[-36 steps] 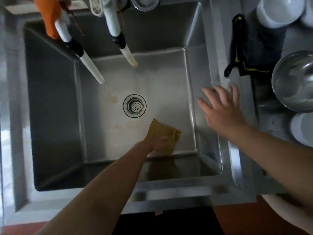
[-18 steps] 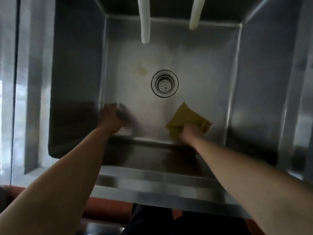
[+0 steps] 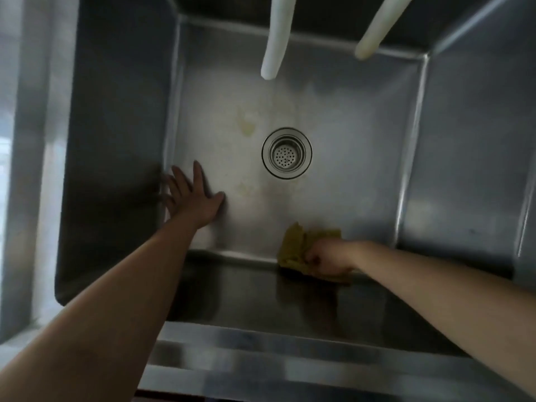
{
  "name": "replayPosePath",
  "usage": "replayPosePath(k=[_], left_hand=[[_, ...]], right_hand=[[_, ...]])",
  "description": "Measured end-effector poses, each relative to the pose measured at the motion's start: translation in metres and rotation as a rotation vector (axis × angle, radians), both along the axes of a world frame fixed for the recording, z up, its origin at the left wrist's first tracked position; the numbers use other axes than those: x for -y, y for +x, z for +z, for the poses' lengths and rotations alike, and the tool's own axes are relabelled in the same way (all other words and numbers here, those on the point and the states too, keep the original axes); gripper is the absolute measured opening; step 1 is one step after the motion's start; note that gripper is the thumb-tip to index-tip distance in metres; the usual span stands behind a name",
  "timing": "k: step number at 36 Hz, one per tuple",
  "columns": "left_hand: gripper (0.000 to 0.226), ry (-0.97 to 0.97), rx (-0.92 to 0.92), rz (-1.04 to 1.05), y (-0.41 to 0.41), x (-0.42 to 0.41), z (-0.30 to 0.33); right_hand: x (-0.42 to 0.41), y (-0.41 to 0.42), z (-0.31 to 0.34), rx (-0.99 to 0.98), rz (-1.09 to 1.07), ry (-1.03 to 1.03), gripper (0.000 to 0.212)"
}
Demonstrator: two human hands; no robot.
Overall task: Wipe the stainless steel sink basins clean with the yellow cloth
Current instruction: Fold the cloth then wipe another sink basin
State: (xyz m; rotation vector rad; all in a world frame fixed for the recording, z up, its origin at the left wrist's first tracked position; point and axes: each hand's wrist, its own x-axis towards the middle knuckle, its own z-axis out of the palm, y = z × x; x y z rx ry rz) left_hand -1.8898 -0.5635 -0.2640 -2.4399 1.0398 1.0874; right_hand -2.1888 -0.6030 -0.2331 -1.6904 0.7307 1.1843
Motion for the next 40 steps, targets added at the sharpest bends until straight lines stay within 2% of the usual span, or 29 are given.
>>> replayPosePath(k=[3, 5, 8, 10, 11, 13, 15, 17, 19, 23, 25, 27, 33, 37, 40], left_hand=[[0.091, 0.000, -0.016, -0.005, -0.003, -0.004, -0.002], [0.090, -0.003, -0.029, 0.015, -0.006, -0.004, -0.002], [0.091, -0.005, -0.031, 0.029, -0.009, -0.005, -0.005], [0.093, 0.003, -0.034, 0.030, -0.009, -0.005, -0.006], [0.094, 0.007, -0.033, 0.029, -0.010, -0.005, -0.007], [0.095, 0.007, -0.035, 0.036, -0.010, -0.005, -0.010], [0.095, -0.001, -0.032, 0.044, -0.011, -0.005, -0.012], [0.095, -0.008, -0.024, 0.043, -0.011, -0.005, -0.014], [0.095, -0.016, -0.026, 0.046, -0.012, -0.004, -0.014], [0.095, -0.023, -0.025, 0.053, -0.011, -0.004, -0.016], [0.095, -0.031, -0.026, 0.056, -0.011, -0.004, -0.018], [0.095, -0.041, -0.028, 0.067, -0.012, -0.004, -0.020], [0.096, -0.038, -0.039, 0.085, -0.013, -0.001, -0.025], [0.096, -0.043, -0.049, 0.092, -0.014, 0.000, -0.024], [0.097, -0.052, -0.041, 0.100, -0.014, 0.000, -0.023]], right_hand=[[0.030, 0.000, 0.020, -0.061, -0.506, 0.207, 0.013], [0.054, -0.005, 0.033, -0.053, -0.802, 0.253, 0.011], [0.093, -0.013, 0.043, 0.026, -1.126, 0.130, 0.021], [0.121, -0.010, 0.052, 0.076, -1.341, 0.037, 0.016], [0.135, -0.007, 0.057, 0.124, -1.417, -0.005, 0.011], [0.163, 0.003, 0.066, 0.224, -1.480, -0.151, 0.018], [0.194, 0.014, 0.068, 0.332, -1.380, -0.430, 0.018], [0.222, 0.028, 0.063, 0.362, -1.119, -0.740, 0.020], [0.243, 0.040, 0.048, 0.350, -0.898, -0.882, 0.035], [0.262, 0.070, 0.004, 0.304, -0.629, -0.895, 0.056], [0.268, 0.086, -0.017, 0.267, -0.637, -0.916, 0.073], [0.275, 0.099, -0.030, 0.202, -0.679, -0.951, 0.081], [0.269, 0.128, -0.037, 0.041, -0.768, -0.901, 0.092], [0.249, 0.129, -0.045, 0.037, -0.620, -0.886, 0.084], [0.235, 0.123, -0.055, 0.086, -0.392, -0.900, 0.075]])
